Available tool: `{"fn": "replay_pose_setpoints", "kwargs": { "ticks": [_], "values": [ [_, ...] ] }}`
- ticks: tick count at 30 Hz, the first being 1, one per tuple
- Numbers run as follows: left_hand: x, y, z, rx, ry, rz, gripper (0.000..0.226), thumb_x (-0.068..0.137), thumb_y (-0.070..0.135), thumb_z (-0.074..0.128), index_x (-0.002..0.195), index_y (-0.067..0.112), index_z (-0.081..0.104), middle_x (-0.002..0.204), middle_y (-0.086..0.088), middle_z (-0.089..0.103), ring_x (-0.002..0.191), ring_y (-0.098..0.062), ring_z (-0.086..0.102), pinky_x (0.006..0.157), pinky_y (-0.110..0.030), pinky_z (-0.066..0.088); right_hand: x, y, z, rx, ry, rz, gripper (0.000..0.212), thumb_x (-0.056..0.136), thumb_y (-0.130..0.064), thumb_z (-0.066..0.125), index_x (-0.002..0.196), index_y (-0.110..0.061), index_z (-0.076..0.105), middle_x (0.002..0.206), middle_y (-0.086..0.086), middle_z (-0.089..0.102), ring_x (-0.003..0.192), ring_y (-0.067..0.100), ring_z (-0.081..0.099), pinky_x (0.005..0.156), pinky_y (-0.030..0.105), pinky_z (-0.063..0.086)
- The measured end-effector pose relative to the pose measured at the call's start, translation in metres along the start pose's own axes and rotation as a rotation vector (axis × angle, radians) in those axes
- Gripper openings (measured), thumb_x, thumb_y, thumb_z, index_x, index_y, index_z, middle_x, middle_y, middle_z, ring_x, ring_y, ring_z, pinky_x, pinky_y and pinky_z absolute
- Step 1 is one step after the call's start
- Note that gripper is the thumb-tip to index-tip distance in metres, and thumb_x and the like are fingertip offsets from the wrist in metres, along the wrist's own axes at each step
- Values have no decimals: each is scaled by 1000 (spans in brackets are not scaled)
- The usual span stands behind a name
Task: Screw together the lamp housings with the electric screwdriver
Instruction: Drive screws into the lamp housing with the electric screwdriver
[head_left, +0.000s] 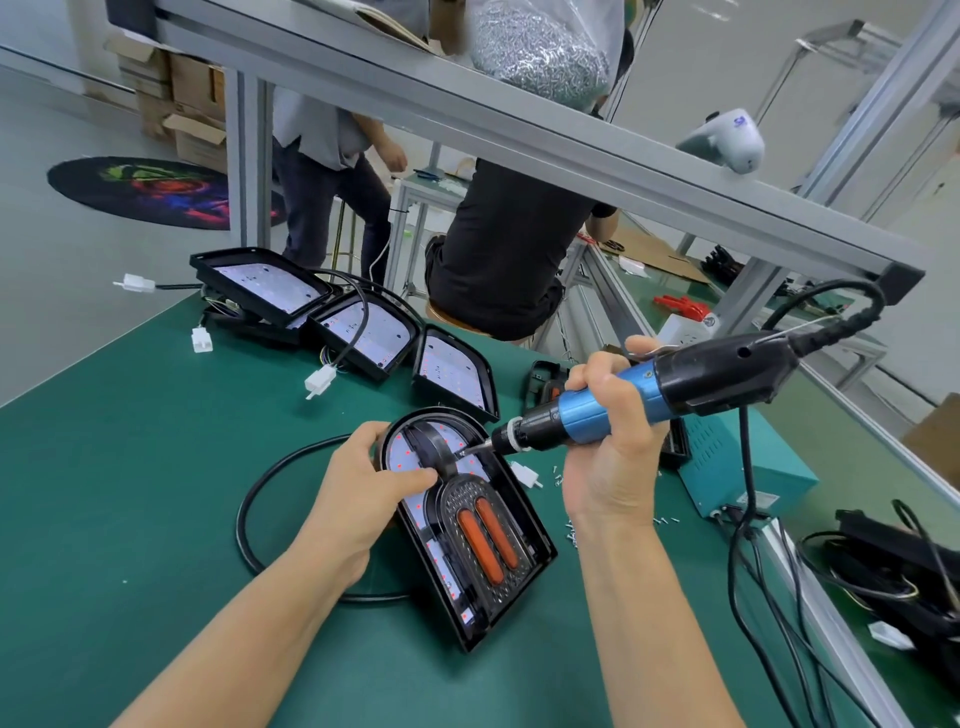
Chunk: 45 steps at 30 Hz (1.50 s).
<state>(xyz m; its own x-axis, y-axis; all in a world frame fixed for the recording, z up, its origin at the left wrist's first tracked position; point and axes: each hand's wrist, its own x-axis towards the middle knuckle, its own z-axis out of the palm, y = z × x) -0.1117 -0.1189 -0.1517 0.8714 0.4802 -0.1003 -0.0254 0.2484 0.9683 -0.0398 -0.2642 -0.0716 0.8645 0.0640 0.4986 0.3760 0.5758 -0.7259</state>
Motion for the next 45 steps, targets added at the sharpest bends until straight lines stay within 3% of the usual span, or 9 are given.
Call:
{"fn": "replay_pose_setpoints", "kwargs": {
  "ticks": [5,9,14,21,26,35,39,45],
  "values": [
    [0,-1,-3,41,30,10,39,68,-15,69,93,13,60,80,-3,70,69,-17,63,61,-26,46,4,0,-2,-60,-107,10,31,68,-8,66,84,-35,64,73,-3,51,78,21,48,87,36,39],
    [1,-3,-2,59,63,21,39,67,-16,69,92,13,59,85,-7,69,74,-21,63,70,-32,49,14,-5,-11,-30,-135,148,38,72,2,58,104,-18,55,71,-2,57,77,21,55,89,36,44],
    [2,-2,-1,79,61,21,39,68,-14,70,93,14,59,87,-6,70,77,-22,64,72,-32,49,13,-2,-12,20,-92,137,41,72,3,58,107,-16,52,70,-1,53,68,17,54,78,30,48],
    [3,-2,0,87,73,12,37,68,-15,70,90,13,59,84,-6,69,74,-21,62,69,-30,49,12,2,-11,37,-71,112,26,76,2,59,82,-23,53,72,-2,53,66,16,54,74,29,48],
    [4,-2,0,104,79,20,37,67,-14,70,89,14,59,86,-6,69,75,-20,62,69,-29,48,12,4,-11,37,-102,98,34,75,5,59,74,-29,59,71,-2,53,67,17,53,72,27,50],
    [5,-4,1,89,72,-3,37,68,-14,70,91,13,59,83,-4,69,71,-17,63,65,-28,46,11,4,-15,66,-93,90,32,77,6,57,88,-24,55,72,-3,53,66,14,53,74,27,49],
    [6,-4,-1,79,59,-31,36,69,-12,70,92,14,60,83,-4,70,71,-19,63,61,-27,45,9,4,-17,57,-4,85,34,77,1,59,104,-20,52,73,-4,53,67,14,54,74,28,49],
    [10,-8,-8,55,36,-108,34,72,-15,66,87,15,64,68,4,70,59,-11,63,48,-19,47,4,2,-25,137,138,52,33,81,2,57,106,-18,51,71,-5,55,65,13,55,73,26,49]
  ]
}}
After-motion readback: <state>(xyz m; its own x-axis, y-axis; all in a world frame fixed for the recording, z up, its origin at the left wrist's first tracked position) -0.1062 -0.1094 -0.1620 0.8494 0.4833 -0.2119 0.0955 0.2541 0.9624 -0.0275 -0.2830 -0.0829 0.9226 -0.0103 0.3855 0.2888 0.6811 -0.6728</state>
